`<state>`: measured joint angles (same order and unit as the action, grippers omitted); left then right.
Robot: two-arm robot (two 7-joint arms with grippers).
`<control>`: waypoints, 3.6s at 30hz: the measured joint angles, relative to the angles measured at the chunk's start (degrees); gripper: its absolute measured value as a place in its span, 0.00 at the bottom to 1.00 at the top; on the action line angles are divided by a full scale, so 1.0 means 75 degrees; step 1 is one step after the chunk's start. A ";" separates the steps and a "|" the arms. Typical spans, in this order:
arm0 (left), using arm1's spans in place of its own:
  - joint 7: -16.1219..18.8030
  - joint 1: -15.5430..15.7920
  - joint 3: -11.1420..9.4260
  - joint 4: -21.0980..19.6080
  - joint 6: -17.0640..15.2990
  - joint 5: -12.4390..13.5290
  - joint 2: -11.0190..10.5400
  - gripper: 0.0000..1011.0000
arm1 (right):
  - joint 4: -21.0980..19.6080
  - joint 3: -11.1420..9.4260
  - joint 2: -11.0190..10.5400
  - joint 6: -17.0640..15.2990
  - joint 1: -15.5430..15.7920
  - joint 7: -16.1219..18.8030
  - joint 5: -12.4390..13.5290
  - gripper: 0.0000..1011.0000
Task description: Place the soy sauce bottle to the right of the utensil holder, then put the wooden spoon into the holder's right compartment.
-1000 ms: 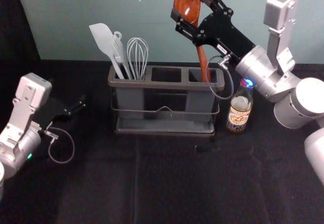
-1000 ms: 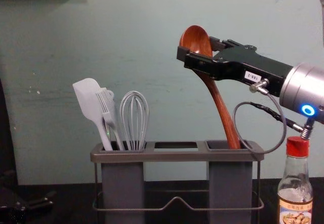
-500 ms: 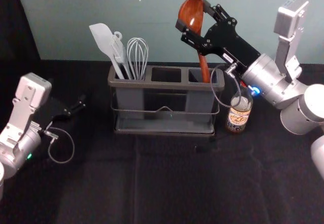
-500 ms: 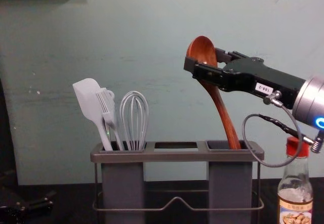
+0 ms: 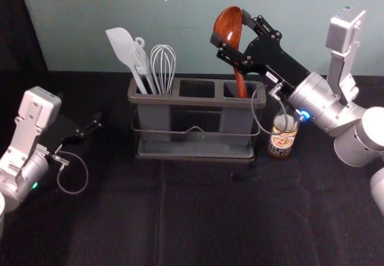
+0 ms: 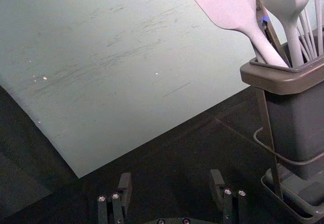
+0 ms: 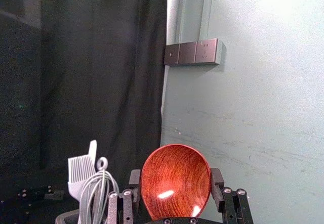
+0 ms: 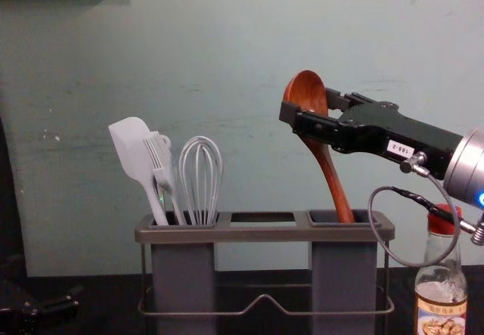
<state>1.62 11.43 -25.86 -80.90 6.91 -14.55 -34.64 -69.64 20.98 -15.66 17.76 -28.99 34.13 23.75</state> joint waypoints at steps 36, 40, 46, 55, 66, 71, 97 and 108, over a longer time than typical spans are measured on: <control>0.0000 0.0000 0.0000 0.0000 0.0000 0.0000 0.0000 0.99 | -0.0236 0.0093 -0.0277 -0.0375 0.0334 -0.0079 -0.0007 0.83; 0.0000 0.0000 0.0000 0.0000 0.0000 0.0000 0.0000 0.99 | -0.0257 0.0117 -0.0304 -0.0436 0.0358 -0.0080 -0.0006 0.83; 0.0000 0.0000 0.0000 0.0000 0.0000 0.0000 0.0000 0.99 | -0.0270 0.0150 -0.0333 -0.0514 0.0367 -0.0084 -0.0024 0.83; 0.0000 0.0000 0.0000 0.0000 0.0000 0.0000 0.0000 0.99 | -0.0299 0.0183 -0.0364 -0.0613 0.0372 -0.0117 -0.0051 0.83; 0.0000 0.0000 0.0000 0.0000 0.0000 0.0000 0.0000 0.99 | -0.0429 0.0221 -0.0428 -0.0888 0.0405 -0.0219 -0.0093 0.83; 0.0000 0.0000 0.0000 0.0000 0.0000 0.0000 0.0000 0.99 | -0.0454 0.0232 -0.0453 -0.0959 0.0400 -0.0220 -0.0083 0.83; 0.0000 0.0000 0.0000 0.0000 0.0000 0.0000 -0.0001 0.99 | -0.0461 0.0226 -0.0453 -0.0978 0.0400 -0.0238 -0.0072 0.97; 0.0000 0.0000 -0.0001 0.0000 0.0000 0.0000 0.0000 0.99 | -0.0455 0.0226 -0.0452 -0.0968 0.0398 -0.0235 -0.0073 0.99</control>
<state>1.62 11.43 -25.87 -80.90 6.91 -14.55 -34.65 -73.05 22.67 -19.05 10.50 -26.00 32.37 23.21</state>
